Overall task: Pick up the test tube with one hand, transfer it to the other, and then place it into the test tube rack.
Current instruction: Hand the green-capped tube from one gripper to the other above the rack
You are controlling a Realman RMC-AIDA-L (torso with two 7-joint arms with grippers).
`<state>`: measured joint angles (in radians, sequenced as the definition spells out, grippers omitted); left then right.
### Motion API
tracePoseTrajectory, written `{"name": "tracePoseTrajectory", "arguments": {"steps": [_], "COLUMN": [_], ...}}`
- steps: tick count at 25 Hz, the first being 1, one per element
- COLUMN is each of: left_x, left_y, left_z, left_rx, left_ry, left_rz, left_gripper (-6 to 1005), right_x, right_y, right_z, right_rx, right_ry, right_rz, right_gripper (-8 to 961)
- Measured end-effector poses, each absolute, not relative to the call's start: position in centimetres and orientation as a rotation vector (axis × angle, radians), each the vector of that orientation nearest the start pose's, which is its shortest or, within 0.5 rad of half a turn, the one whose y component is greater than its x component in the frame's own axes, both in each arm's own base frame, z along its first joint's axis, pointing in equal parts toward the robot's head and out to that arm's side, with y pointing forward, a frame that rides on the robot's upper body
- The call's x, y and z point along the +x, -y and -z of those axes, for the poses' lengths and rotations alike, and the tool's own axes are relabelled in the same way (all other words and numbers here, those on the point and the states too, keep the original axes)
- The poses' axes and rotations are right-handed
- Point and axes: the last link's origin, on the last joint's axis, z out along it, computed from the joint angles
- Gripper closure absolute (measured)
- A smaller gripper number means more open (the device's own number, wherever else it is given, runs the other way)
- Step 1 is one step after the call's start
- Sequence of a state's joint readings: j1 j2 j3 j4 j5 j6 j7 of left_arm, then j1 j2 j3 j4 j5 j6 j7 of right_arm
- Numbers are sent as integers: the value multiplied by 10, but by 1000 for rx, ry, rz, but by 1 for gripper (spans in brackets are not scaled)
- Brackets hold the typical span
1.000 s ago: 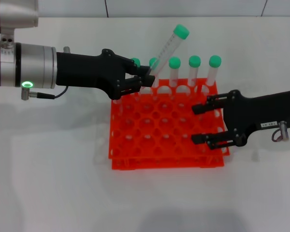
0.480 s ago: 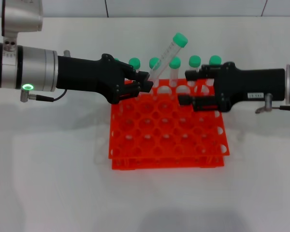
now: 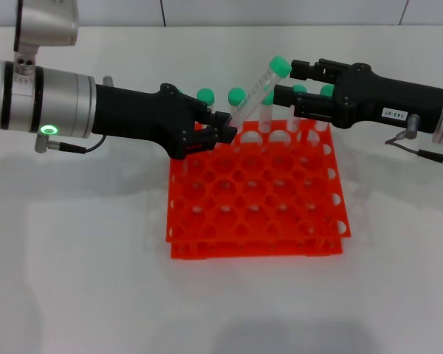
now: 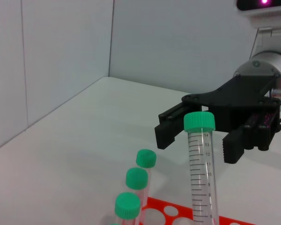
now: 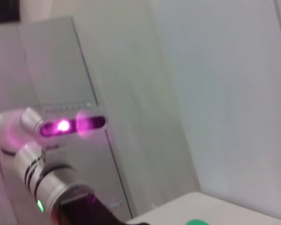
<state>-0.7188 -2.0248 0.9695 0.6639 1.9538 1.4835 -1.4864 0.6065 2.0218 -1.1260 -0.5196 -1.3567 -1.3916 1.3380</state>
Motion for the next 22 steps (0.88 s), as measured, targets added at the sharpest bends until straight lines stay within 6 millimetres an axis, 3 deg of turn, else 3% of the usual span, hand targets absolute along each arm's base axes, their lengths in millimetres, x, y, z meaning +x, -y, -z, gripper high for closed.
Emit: {"name": "tracePoseTrajectory", "arguments": {"steps": [8, 13, 22], "left_x": [-192, -190, -187], "left_y": [-376, -378, -379], "left_z": [14, 15, 17], "left_rx": [-2951, -2940, -2939], "left_ry": [371, 368, 361], "left_rz": [503, 501, 506], "left_gripper": [742, 738, 731], "right_x": [206, 207, 201], "right_y": [-363, -355, -350], "right_z": [17, 18, 29], "right_rx": [-2536, -2447, -2405], "right_ry": [-663, -619, -592], "right_rz": [-1164, -1297, -1355], "right_gripper": [259, 259, 259]}}
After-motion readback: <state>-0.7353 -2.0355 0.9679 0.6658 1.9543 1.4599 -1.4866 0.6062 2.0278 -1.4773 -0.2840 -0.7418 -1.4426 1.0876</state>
